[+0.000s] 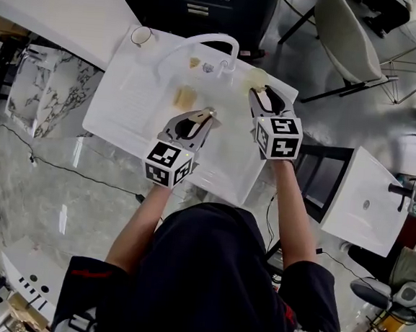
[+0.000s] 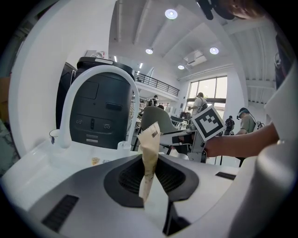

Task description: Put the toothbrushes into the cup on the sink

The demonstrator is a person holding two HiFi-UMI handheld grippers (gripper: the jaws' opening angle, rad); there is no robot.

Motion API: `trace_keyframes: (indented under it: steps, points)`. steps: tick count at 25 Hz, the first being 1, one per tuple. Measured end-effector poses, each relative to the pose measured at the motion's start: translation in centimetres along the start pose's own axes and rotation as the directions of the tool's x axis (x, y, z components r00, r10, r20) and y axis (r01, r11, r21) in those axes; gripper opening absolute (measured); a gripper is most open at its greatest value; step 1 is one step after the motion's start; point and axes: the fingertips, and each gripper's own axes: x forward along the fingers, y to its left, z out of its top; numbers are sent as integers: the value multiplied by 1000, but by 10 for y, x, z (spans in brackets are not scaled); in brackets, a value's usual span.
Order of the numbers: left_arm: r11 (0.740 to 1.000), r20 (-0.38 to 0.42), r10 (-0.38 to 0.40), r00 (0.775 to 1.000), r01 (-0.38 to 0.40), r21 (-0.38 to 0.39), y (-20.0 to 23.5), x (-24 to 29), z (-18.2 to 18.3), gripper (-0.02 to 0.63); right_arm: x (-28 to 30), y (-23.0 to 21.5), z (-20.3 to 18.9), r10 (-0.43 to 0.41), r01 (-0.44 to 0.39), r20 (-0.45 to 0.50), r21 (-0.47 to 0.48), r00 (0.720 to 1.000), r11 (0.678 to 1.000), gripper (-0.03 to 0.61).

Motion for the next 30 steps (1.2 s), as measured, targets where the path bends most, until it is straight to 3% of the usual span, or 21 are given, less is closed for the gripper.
trace_keyframes:
  steps: [30]
  points:
    - [996,29,-71,997,69,61,-21,-64,-11,77,-71,51,-1,-94,92,73,37,993,995,153]
